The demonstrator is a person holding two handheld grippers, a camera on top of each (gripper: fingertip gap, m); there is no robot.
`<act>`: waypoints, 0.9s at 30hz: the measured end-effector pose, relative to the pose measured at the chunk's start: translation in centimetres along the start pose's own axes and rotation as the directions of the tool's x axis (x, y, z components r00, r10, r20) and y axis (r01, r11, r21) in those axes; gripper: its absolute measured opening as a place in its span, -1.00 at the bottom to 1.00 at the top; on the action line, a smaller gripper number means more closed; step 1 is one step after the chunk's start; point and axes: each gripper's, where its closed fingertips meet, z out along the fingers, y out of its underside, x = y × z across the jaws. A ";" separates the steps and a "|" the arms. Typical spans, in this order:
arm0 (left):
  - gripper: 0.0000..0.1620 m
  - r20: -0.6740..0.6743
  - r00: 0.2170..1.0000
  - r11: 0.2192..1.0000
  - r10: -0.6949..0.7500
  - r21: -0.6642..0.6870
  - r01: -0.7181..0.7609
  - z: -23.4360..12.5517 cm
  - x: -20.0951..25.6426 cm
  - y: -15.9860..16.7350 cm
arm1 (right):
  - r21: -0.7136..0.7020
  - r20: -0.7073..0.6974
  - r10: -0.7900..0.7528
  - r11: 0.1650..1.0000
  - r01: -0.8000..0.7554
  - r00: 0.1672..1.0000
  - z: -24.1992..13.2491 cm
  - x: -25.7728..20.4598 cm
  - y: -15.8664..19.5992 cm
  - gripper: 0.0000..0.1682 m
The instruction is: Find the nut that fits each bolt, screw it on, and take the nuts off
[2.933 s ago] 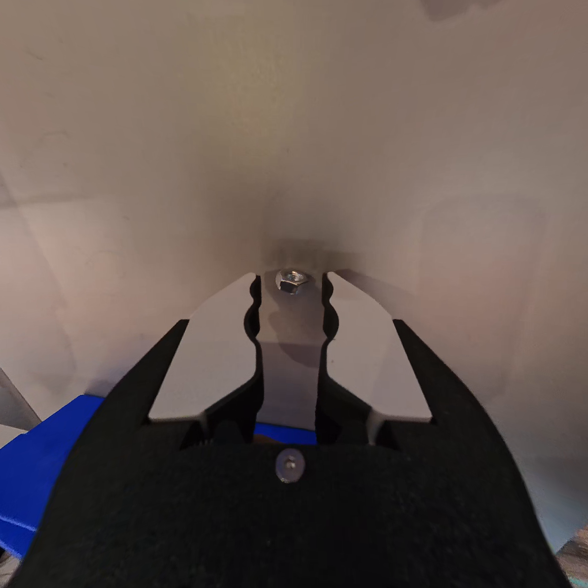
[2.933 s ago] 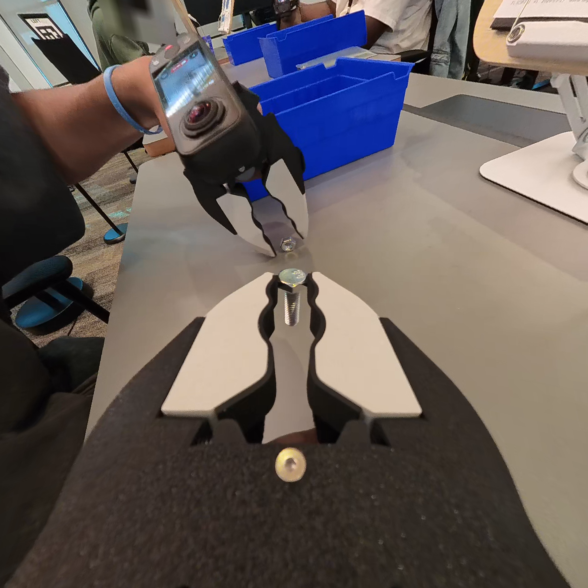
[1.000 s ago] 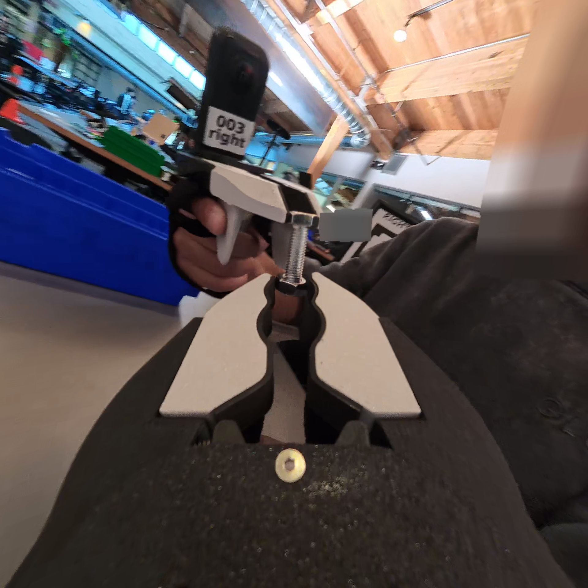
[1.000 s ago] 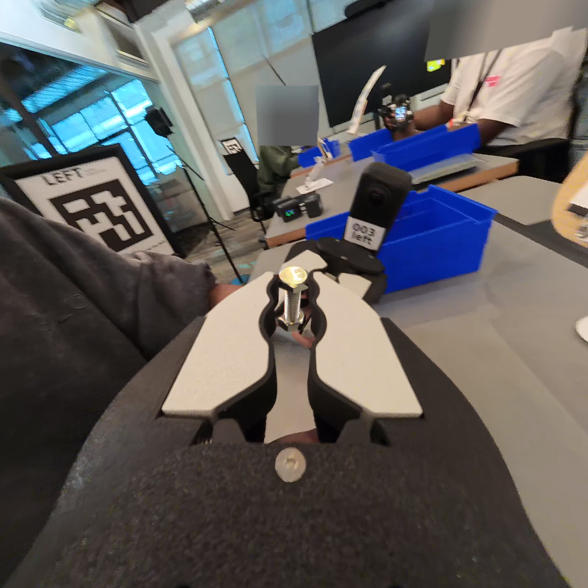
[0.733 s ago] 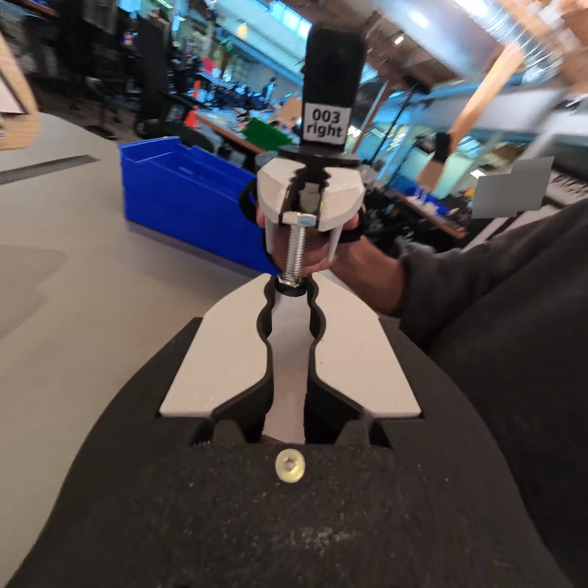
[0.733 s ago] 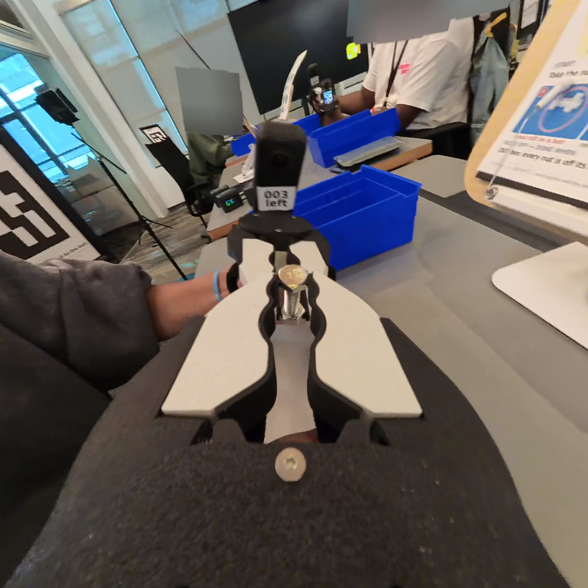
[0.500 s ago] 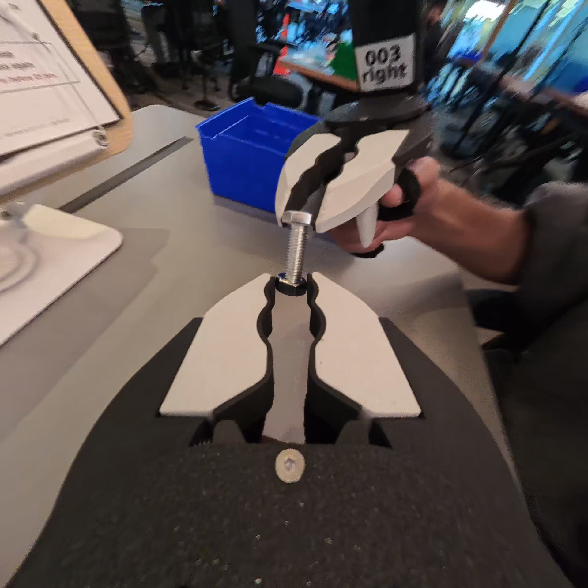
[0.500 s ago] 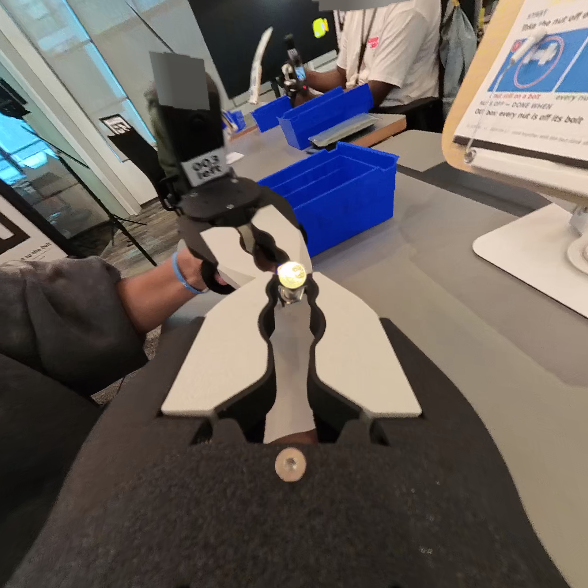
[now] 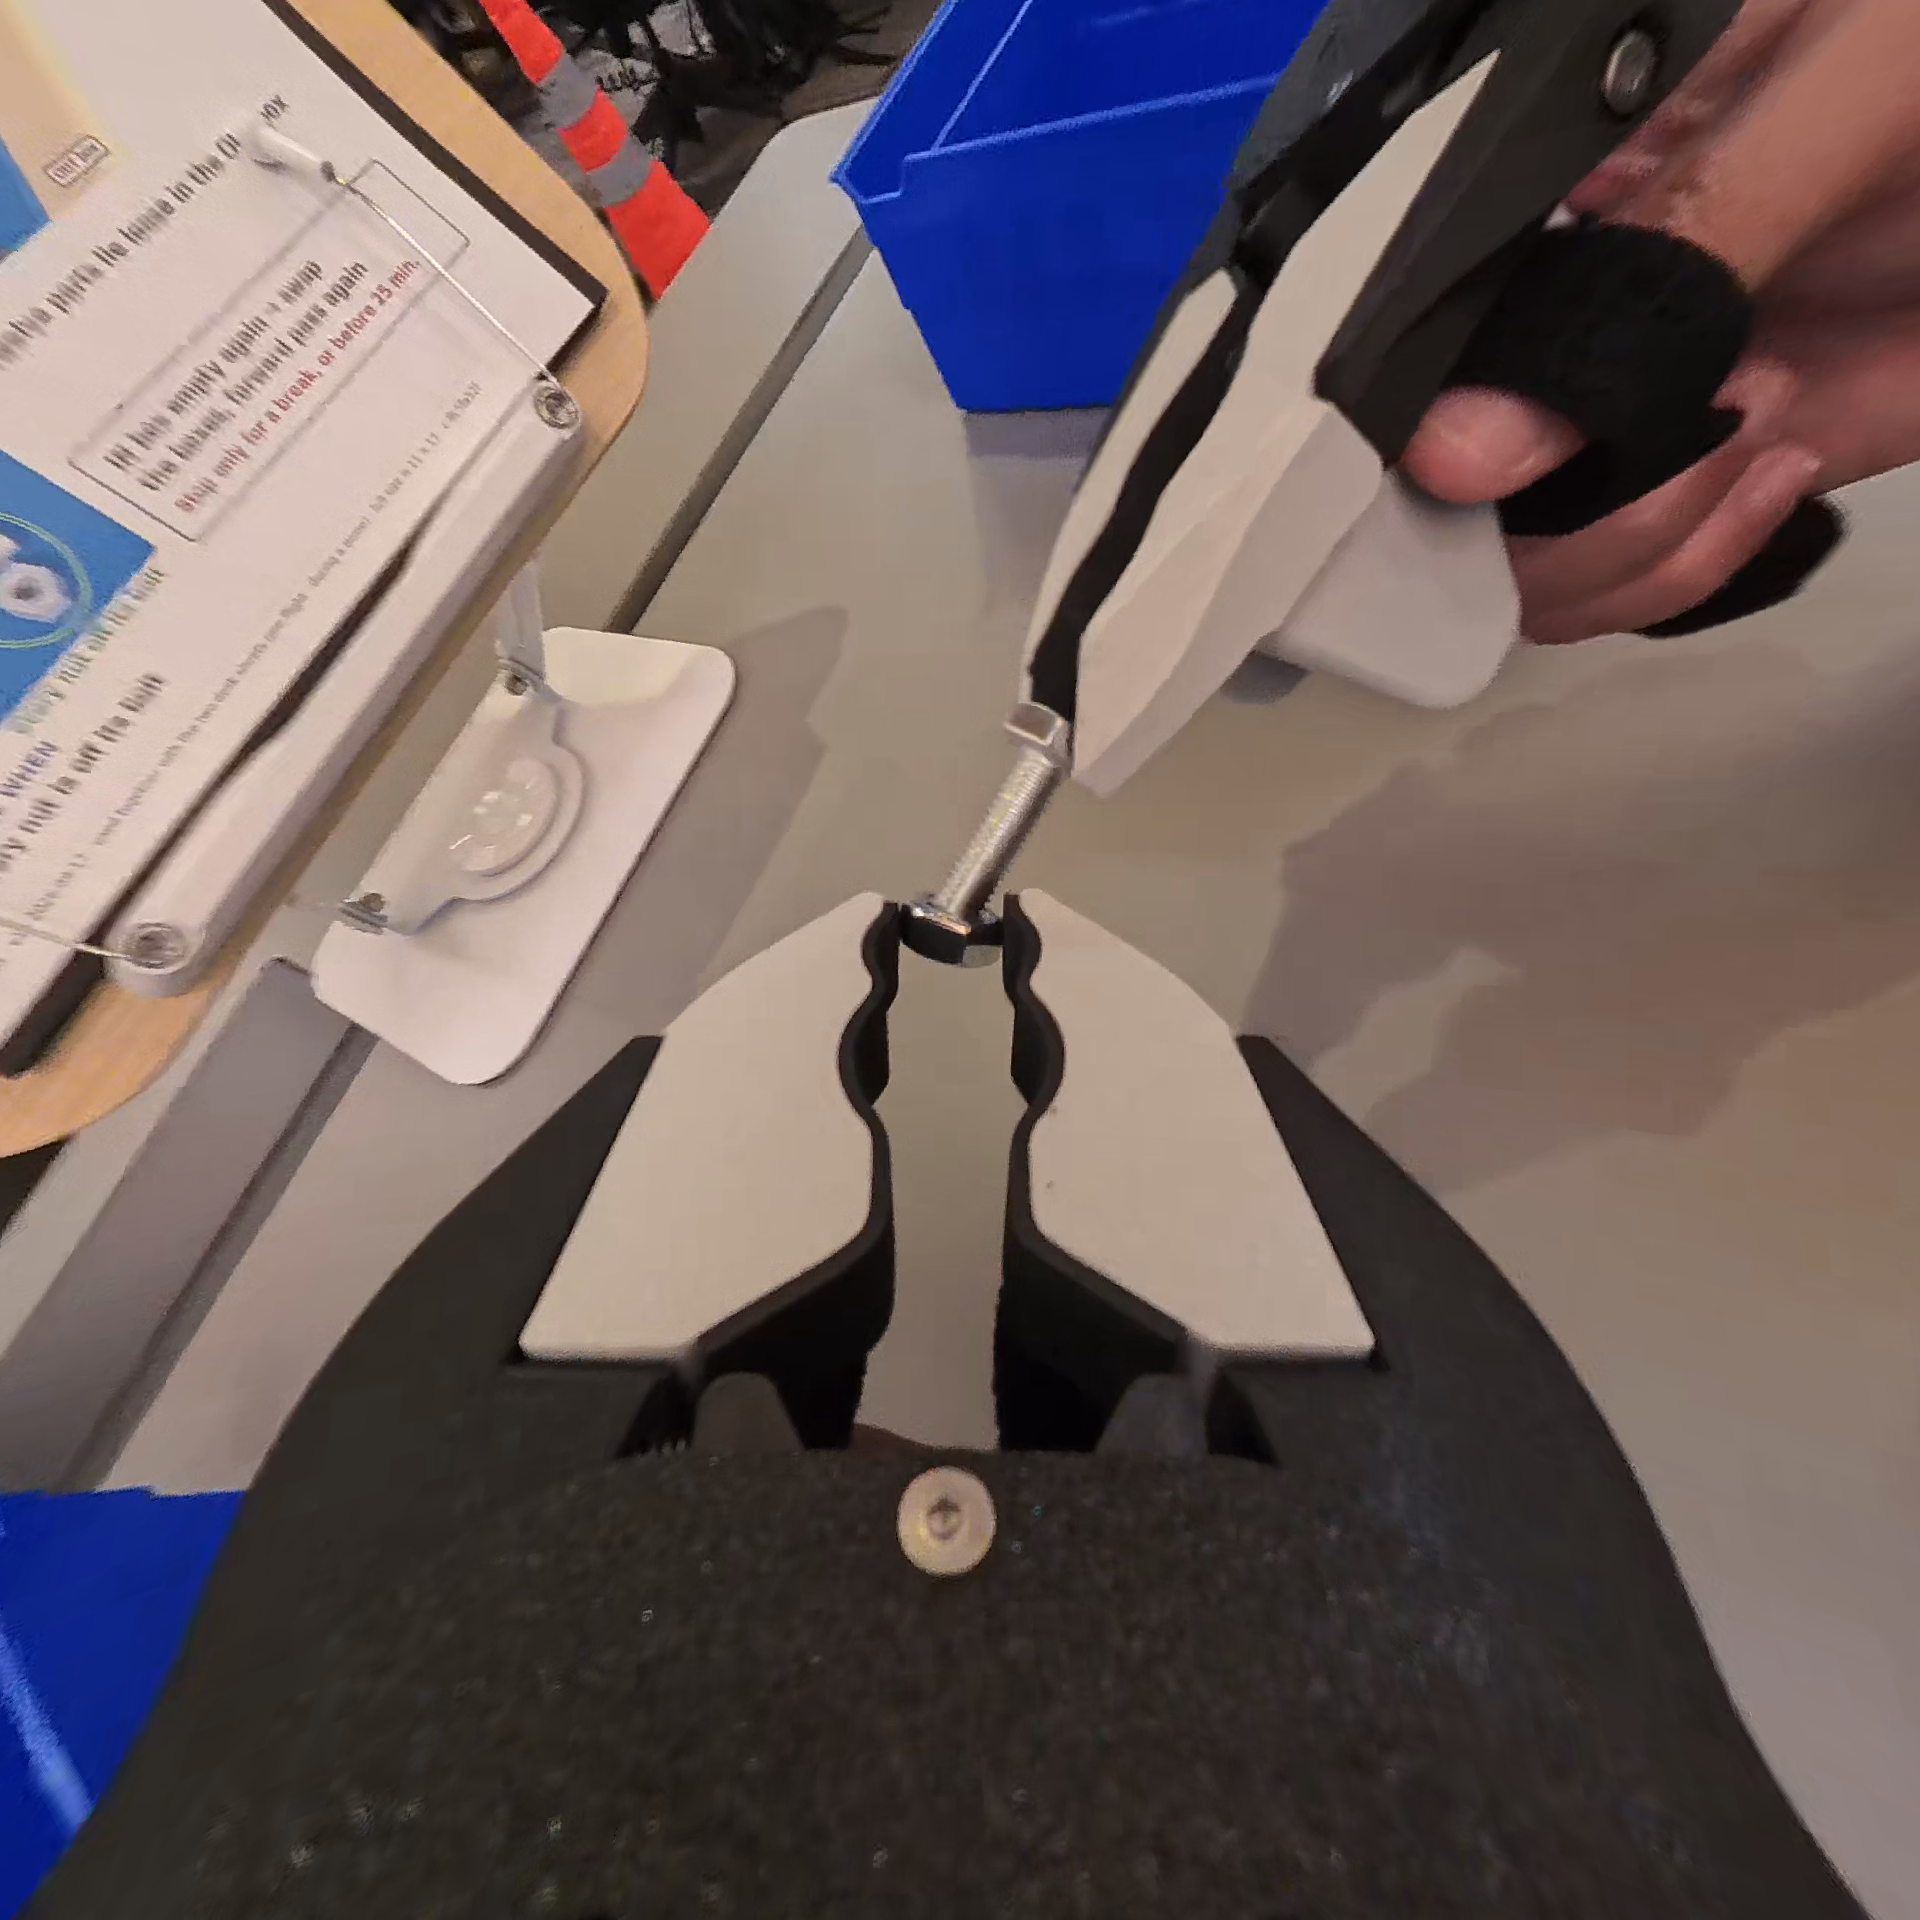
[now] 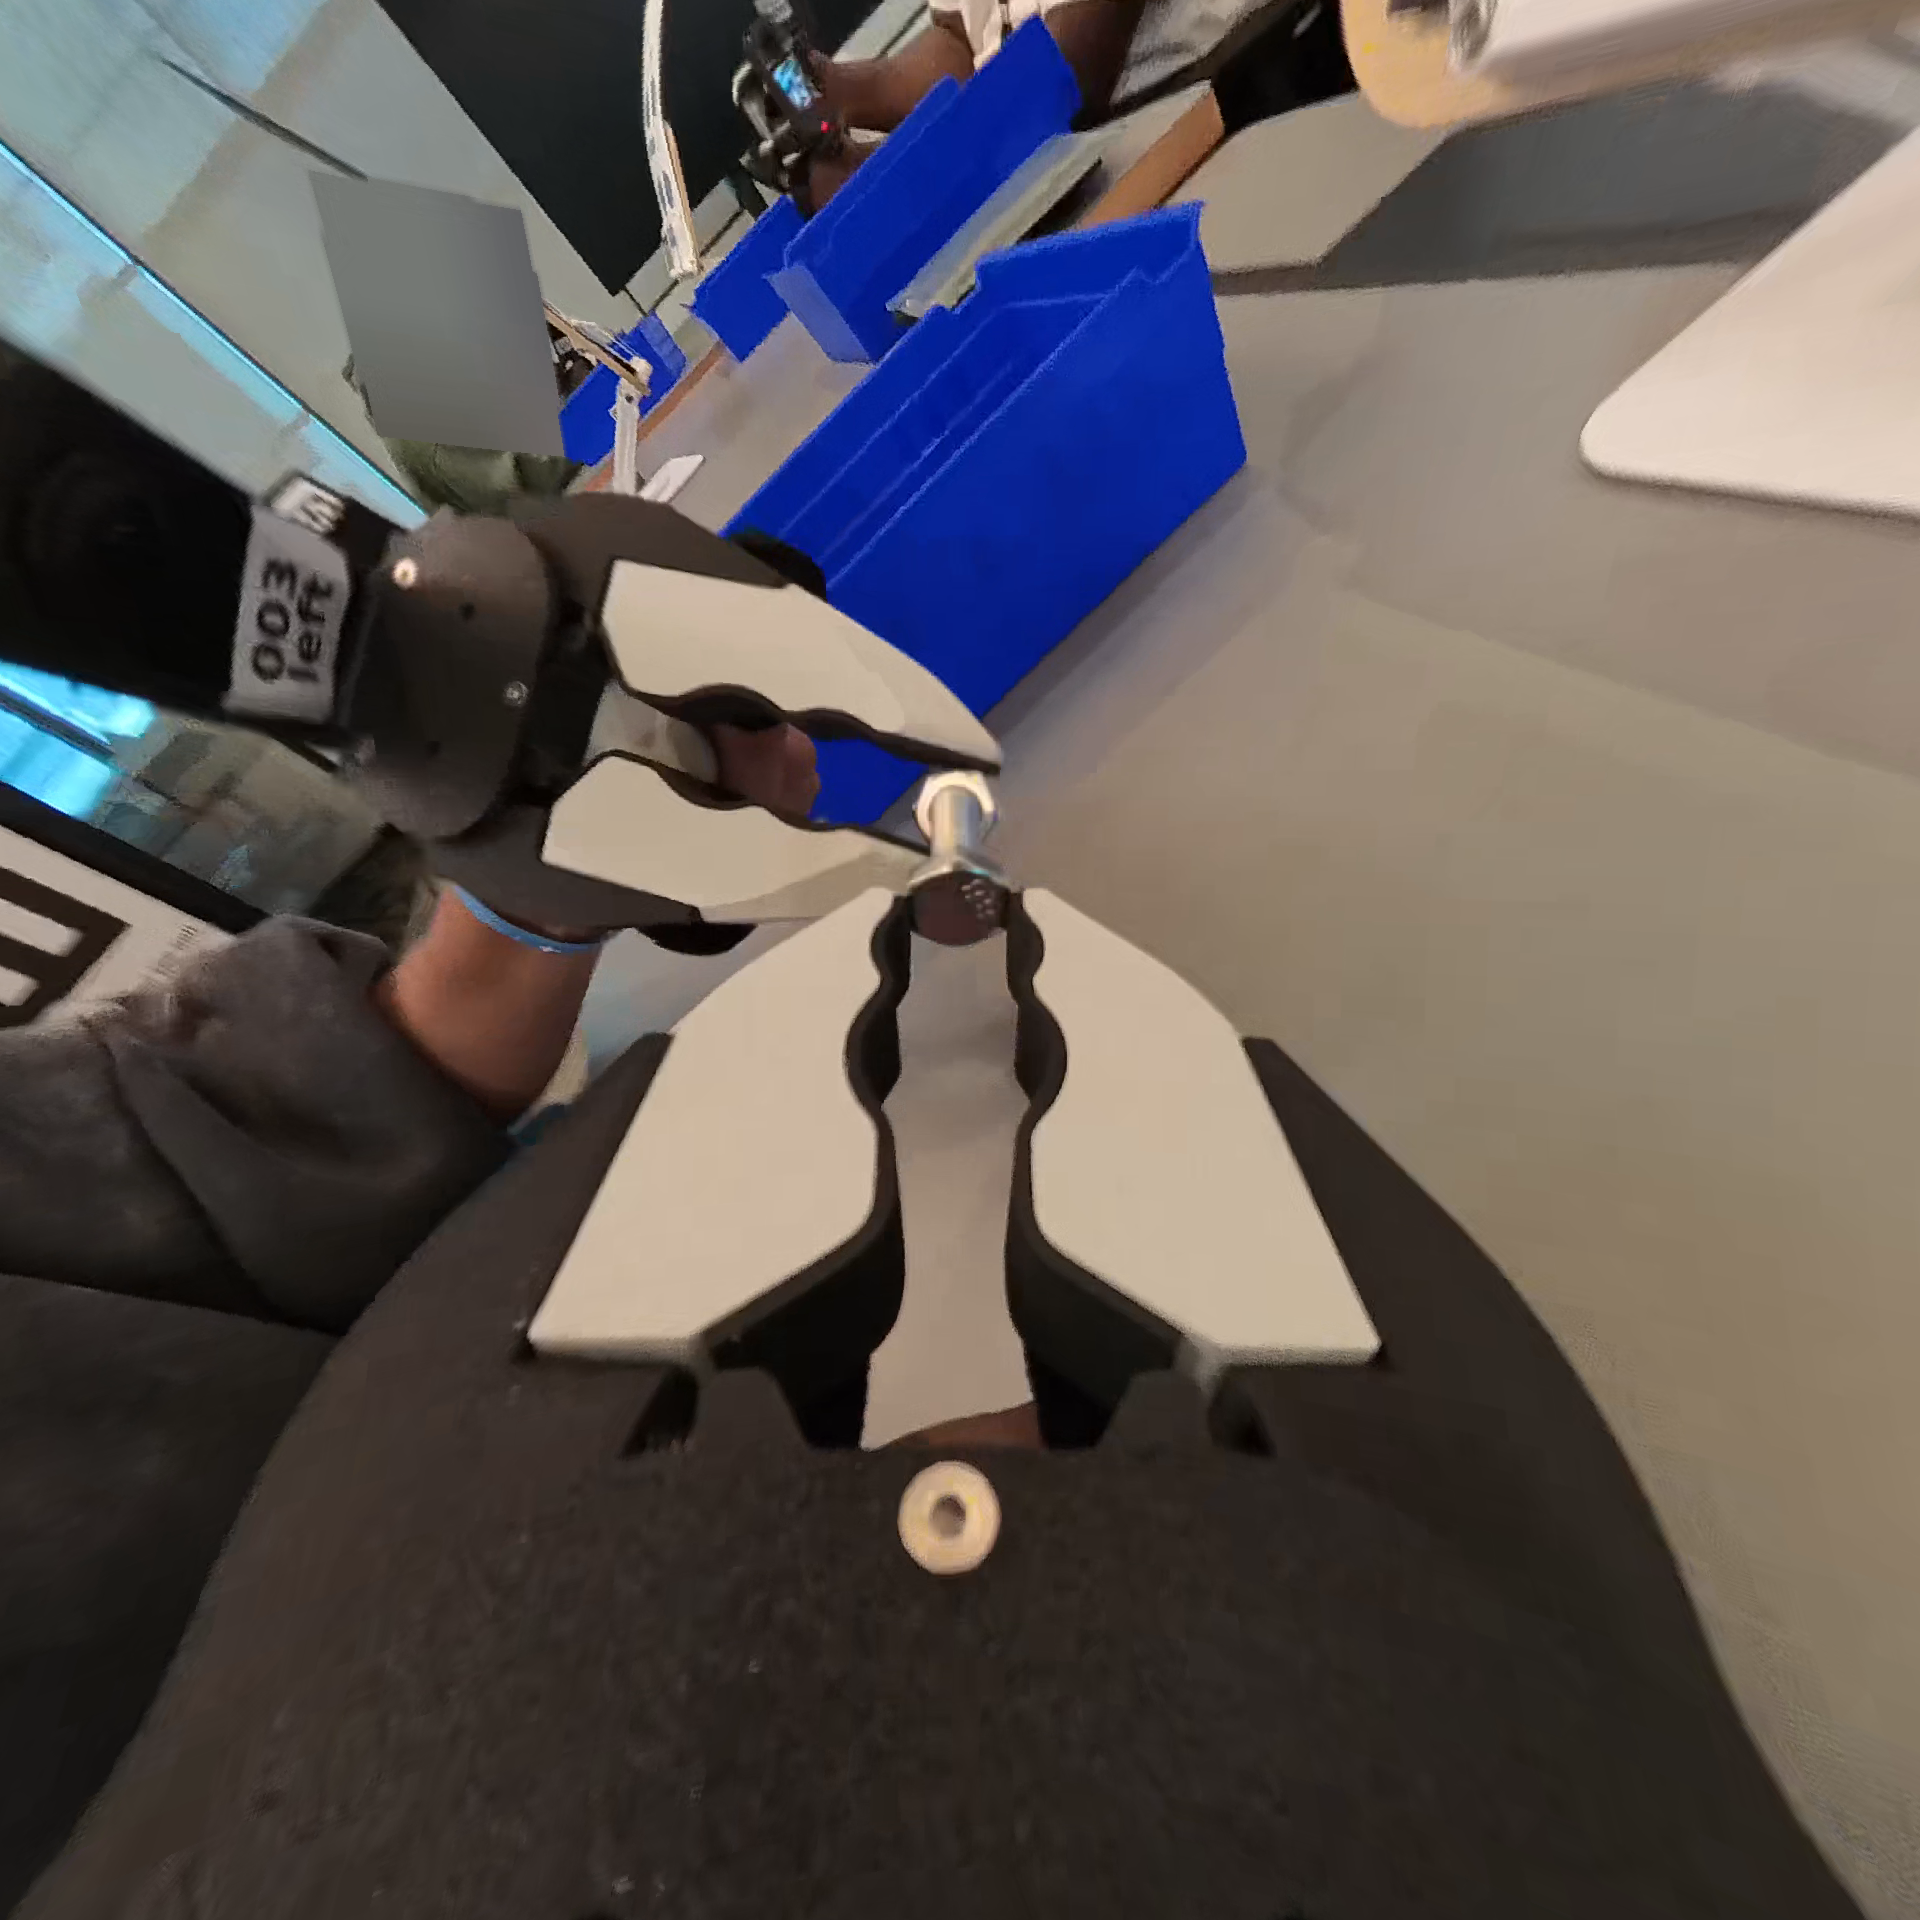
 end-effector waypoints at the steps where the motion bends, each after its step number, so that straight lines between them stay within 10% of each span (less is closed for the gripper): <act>1: -0.78 0.019 0.999 0.999 0.036 -0.013 -0.036 0.0 0.0 0.1 | 0.012 0.011 0.044 0.999 -0.044 0.999 0.1 0.0 0.1 -0.79; 15: -0.77 0.055 0.902 0.895 0.428 -0.168 -0.414 -0.5 1.6 2.2 | -0.100 0.264 0.554 0.830 -0.549 0.789 0.9 -0.5 3.0 -0.79; 22: -0.78 -0.078 0.957 0.948 0.281 -0.131 -0.289 -1.1 2.8 2.5 | -0.065 0.142 0.071 0.996 -0.063 0.987 0.9 -1.0 3.6 -0.79; 27: -0.78 -0.241 0.950 0.962 0.200 -0.138 -0.237 -1.8 4.3 2.4 | -0.116 0.088 -0.402 0.905 0.410 0.911 0.4 -1.8 4.5 -0.79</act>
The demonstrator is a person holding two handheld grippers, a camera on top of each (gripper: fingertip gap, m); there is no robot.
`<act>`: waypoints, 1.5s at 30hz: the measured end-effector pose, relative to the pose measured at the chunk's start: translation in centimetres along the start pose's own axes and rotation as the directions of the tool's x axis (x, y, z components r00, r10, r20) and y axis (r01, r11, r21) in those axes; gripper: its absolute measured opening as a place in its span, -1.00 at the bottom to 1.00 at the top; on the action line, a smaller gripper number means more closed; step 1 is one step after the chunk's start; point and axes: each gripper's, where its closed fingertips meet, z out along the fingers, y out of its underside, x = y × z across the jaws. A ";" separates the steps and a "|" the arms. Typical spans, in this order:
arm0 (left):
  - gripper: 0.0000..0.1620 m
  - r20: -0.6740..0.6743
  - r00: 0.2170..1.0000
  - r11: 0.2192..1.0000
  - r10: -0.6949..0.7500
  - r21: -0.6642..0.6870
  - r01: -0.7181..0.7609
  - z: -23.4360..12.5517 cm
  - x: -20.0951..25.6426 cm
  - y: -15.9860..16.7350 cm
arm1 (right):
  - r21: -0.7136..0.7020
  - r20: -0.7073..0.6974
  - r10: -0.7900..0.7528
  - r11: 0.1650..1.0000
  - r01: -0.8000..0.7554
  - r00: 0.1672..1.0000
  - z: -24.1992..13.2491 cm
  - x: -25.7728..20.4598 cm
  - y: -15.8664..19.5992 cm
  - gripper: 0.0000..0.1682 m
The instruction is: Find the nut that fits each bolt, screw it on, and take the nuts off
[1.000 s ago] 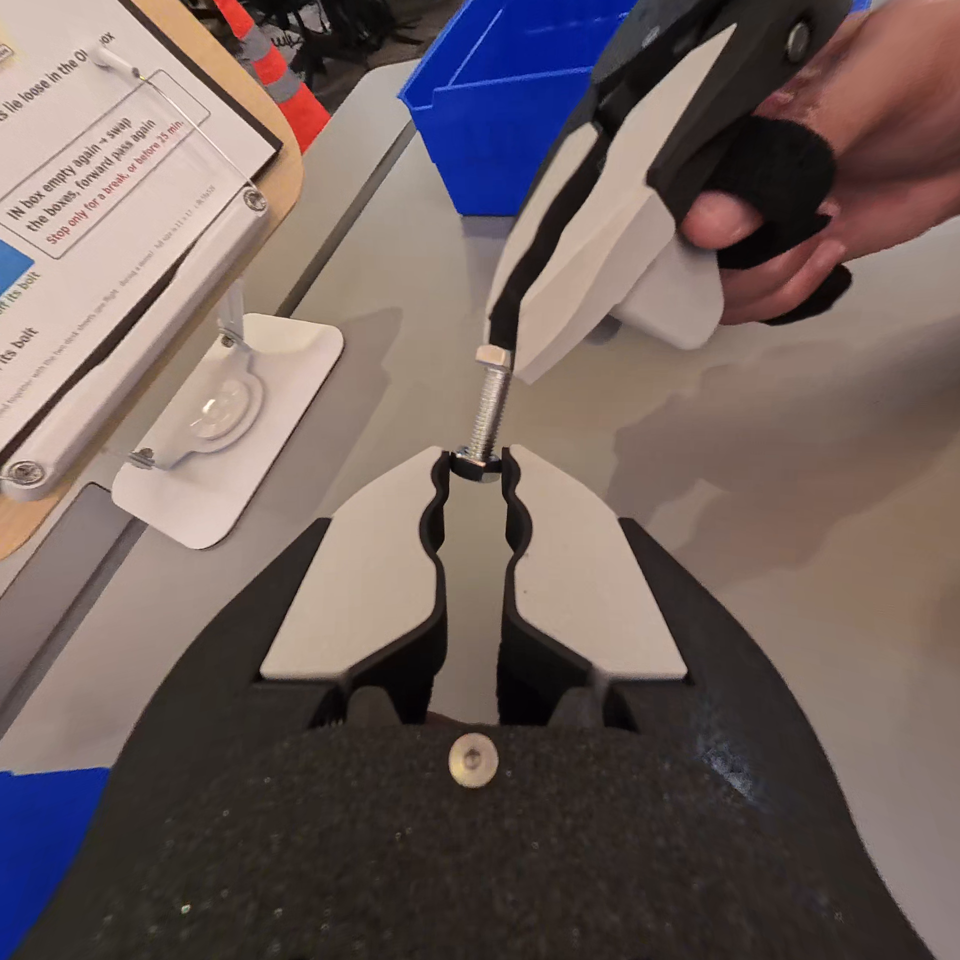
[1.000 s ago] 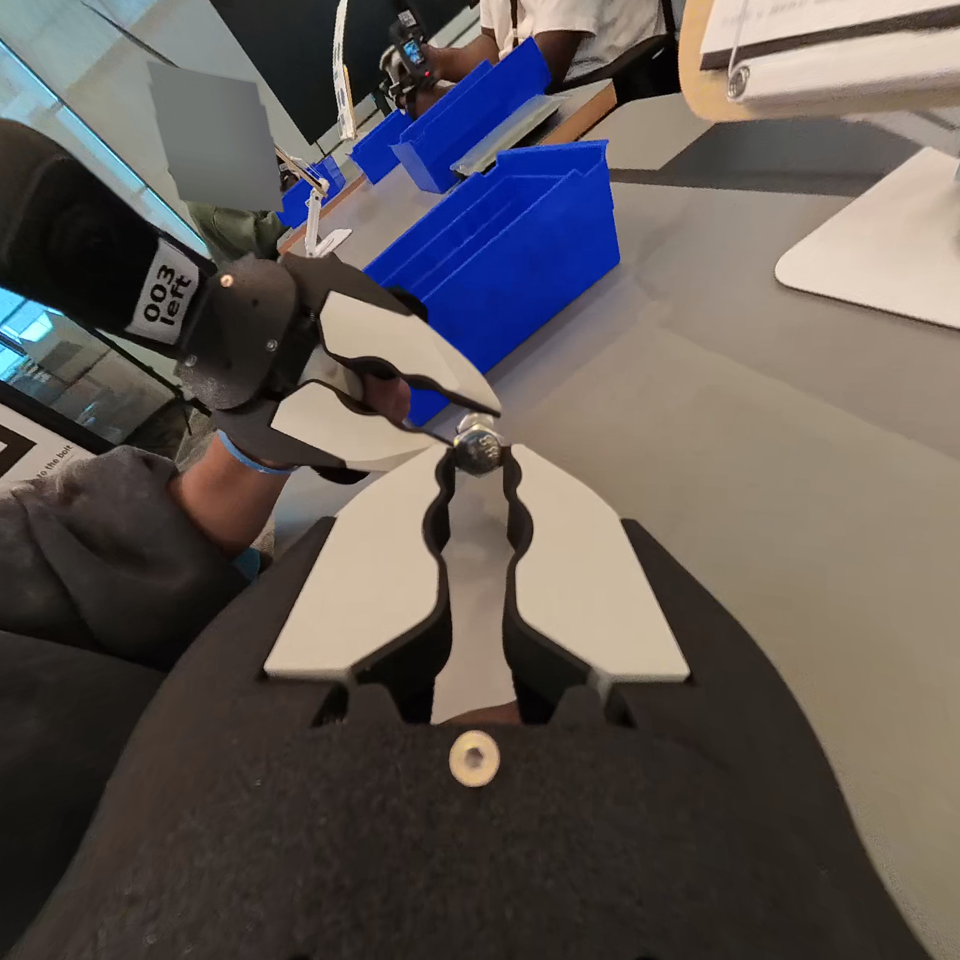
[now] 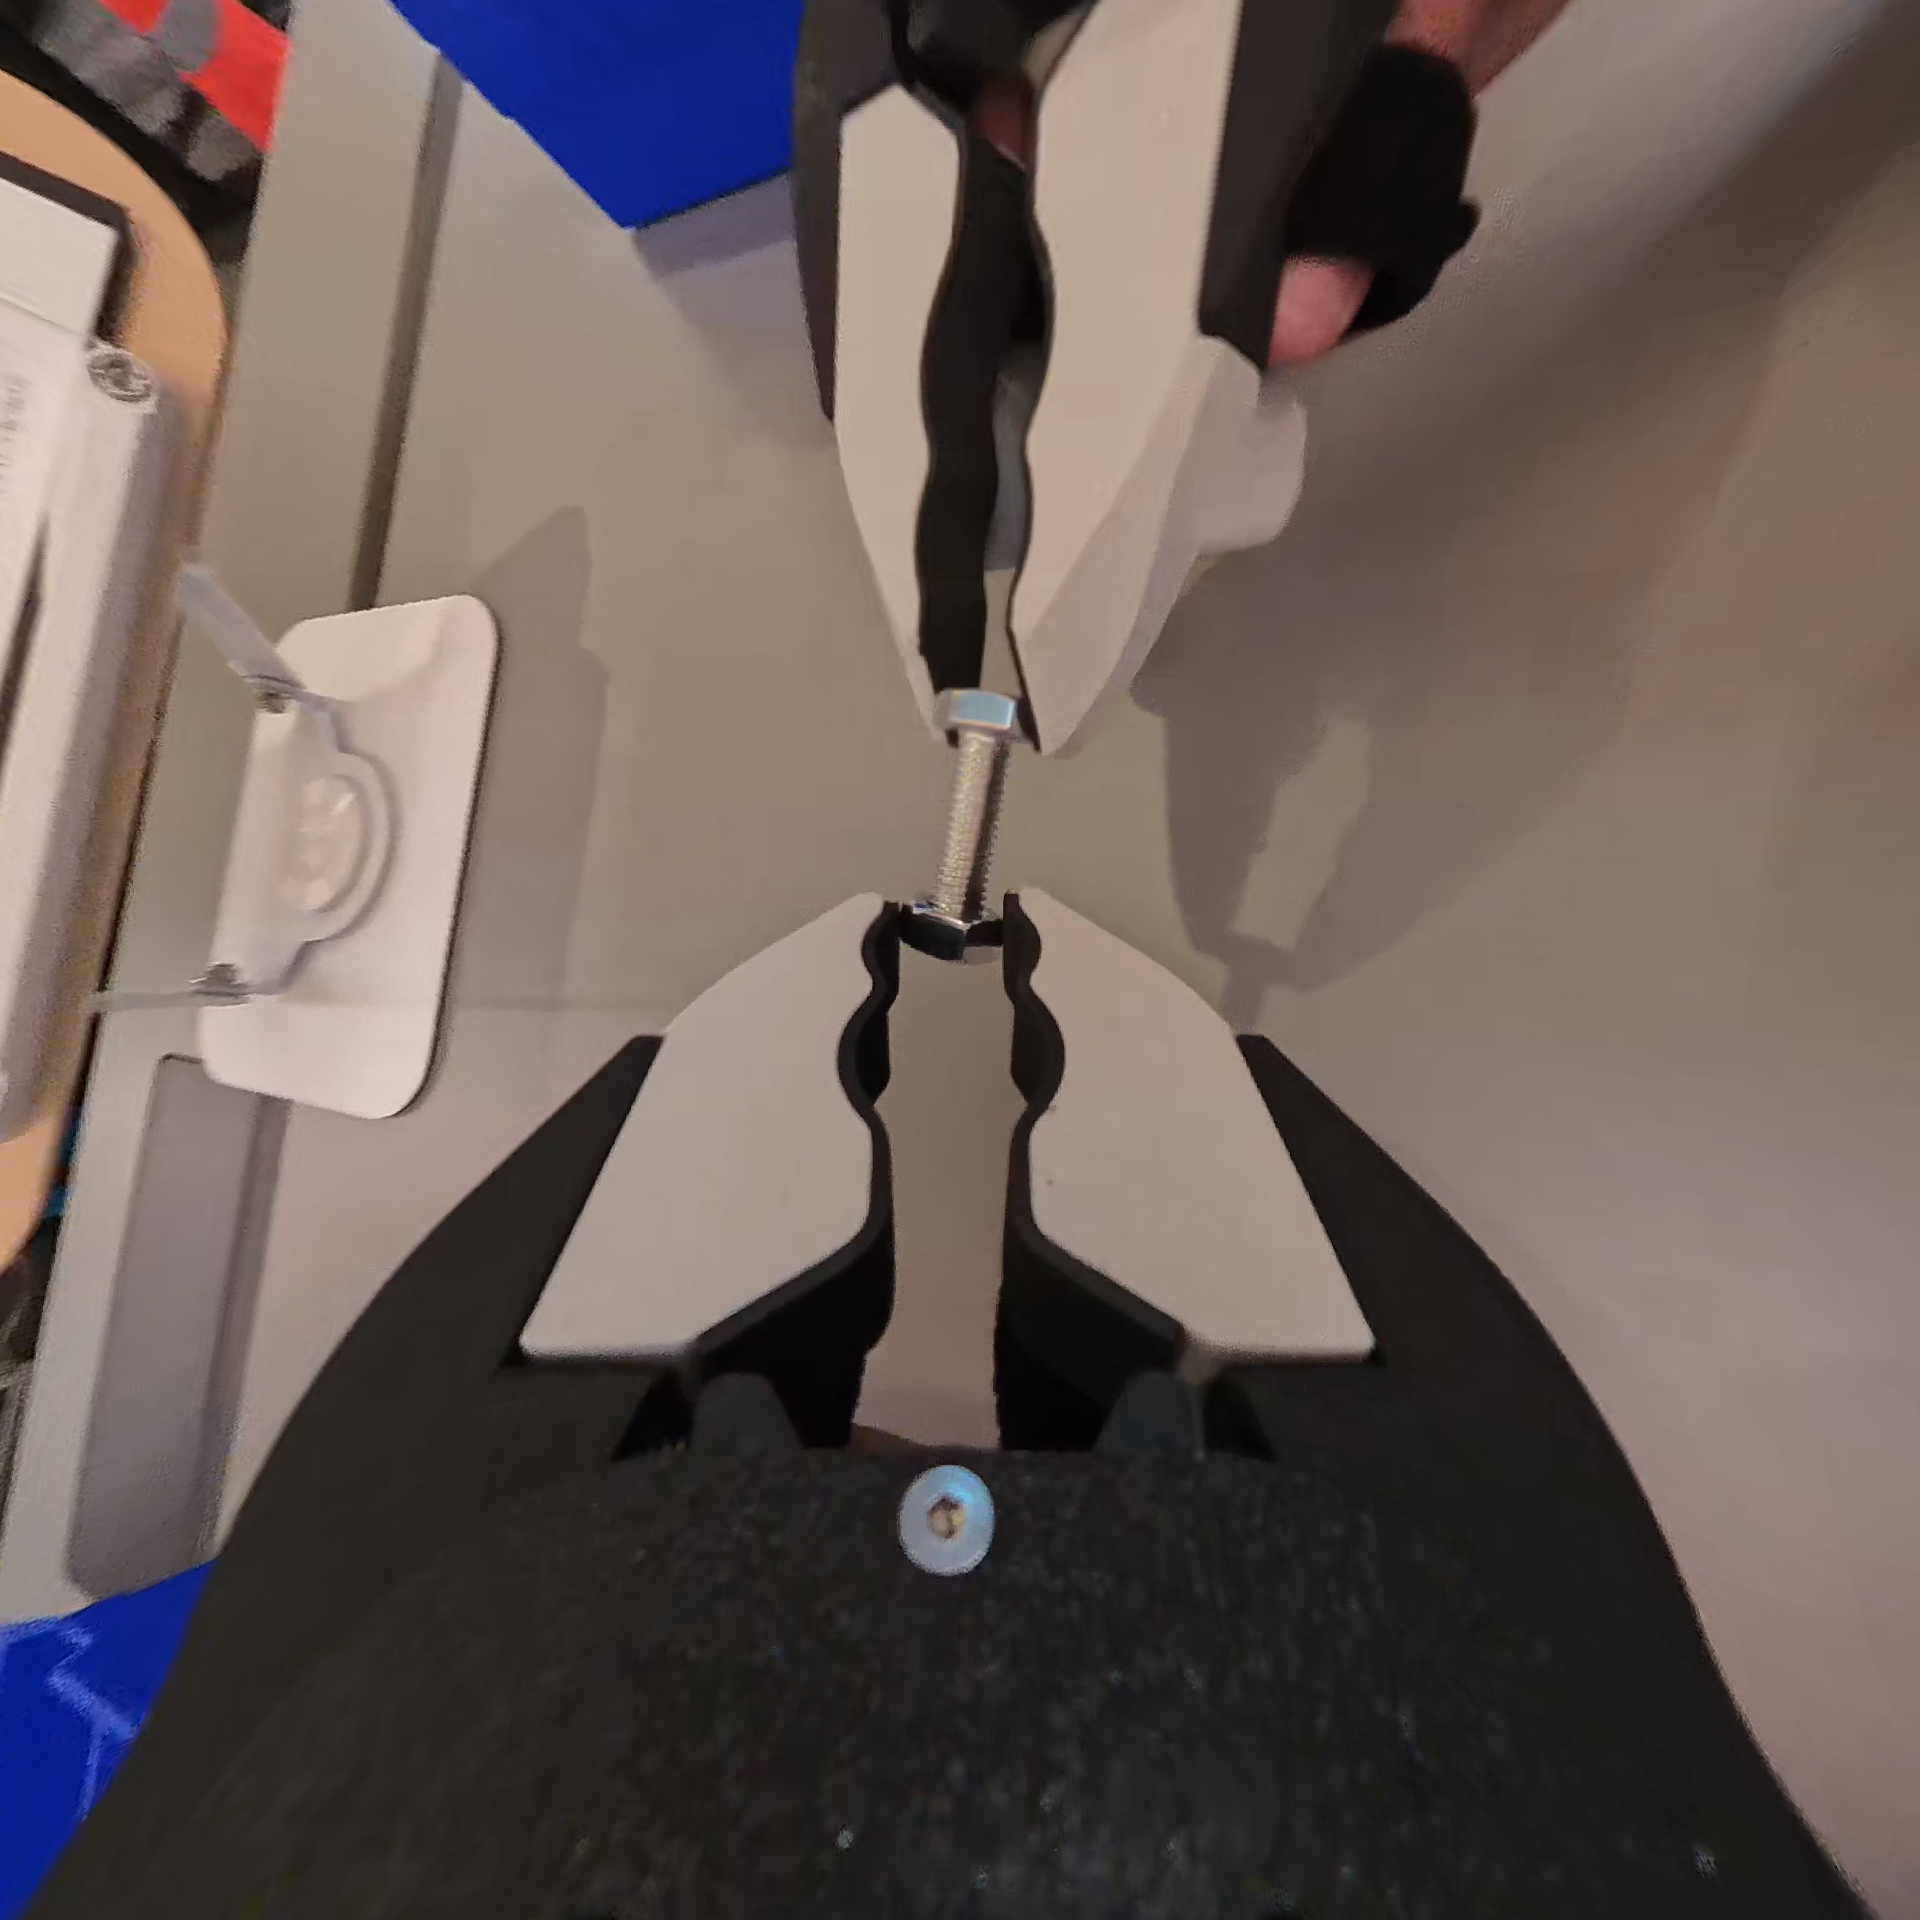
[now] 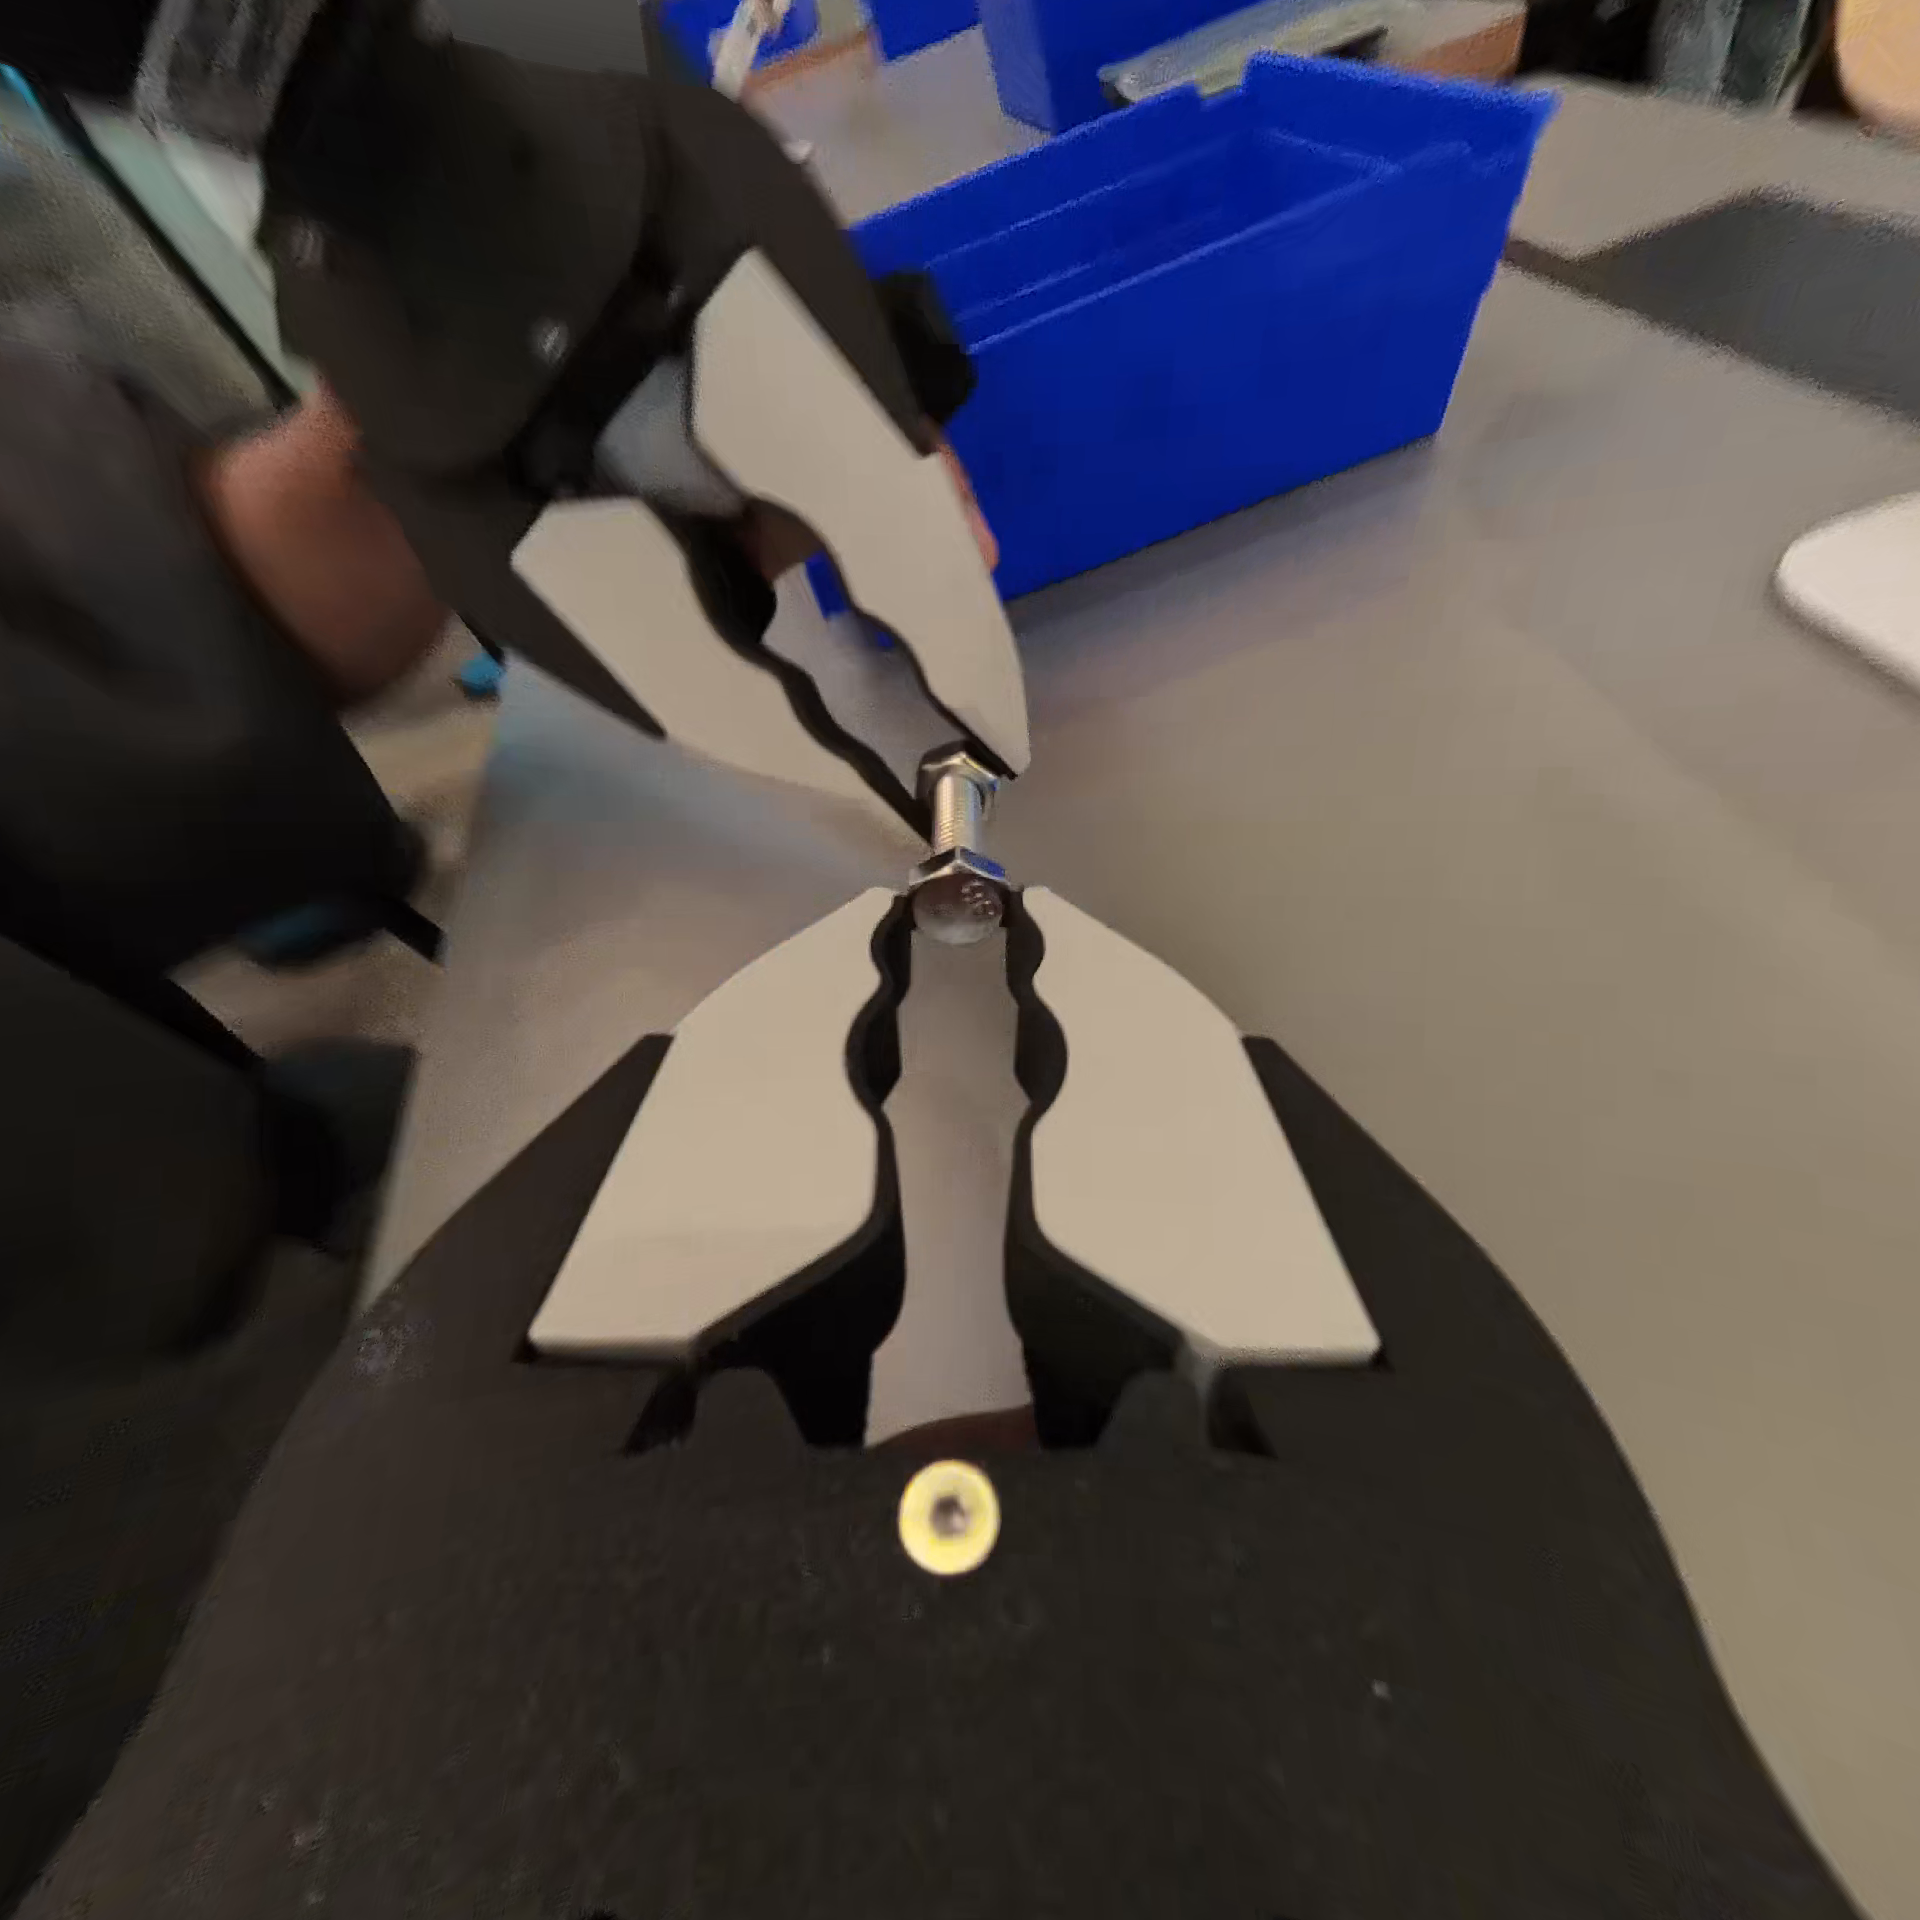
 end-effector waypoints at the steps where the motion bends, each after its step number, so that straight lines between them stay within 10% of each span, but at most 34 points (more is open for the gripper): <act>1: -0.78 -0.038 0.999 1.000 -0.011 0.003 0.011 -0.1 0.3 -0.1 | -0.019 -0.011 -0.094 0.995 0.093 0.996 -0.1 -0.3 0.1 -0.79; 8: -0.78 -0.002 0.998 0.997 0.058 -0.054 -0.058 -0.4 0.2 0.1 | -0.183 -0.123 -0.452 0.885 0.427 0.884 0.2 0.3 0.7 -0.79; 15: -0.78 0.088 0.993 0.995 0.079 -0.060 -0.073 -0.7 -0.5 0.8 | -0.037 -0.019 0.285 0.958 -0.286 0.958 1.6 -0.7 0.8 -0.79; 23: -0.78 0.081 0.973 0.976 0.216 -0.043 -0.213 -1.6 0.4 0.1 | -0.146 0.475 0.812 0.452 -0.880 0.338 0.9 -3.1 0.0 -0.79; 28: -0.78 0.074 0.940 0.943 0.333 -0.050 -0.330 -2.4 1.2 -0.6 | -0.208 0.551 0.810 0.364 -0.908 0.199 0.2 -4.0 -0.4 -0.79; 38: -0.77 0.069 0.981 0.984 0.179 -0.016 -0.179 -2.3 1.2 0.0 | -0.091 0.450 0.748 0.582 -0.808 0.488 -0.7 -3.2 0.0 -0.79; 45: -0.77 0.087 0.905 0.907 -0.416 0.107 0.406 1.3 -0.5 1.1 | 0.034 -0.150 0.270 0.963 -0.268 0.951 -2.6 2.1 1.6 -0.79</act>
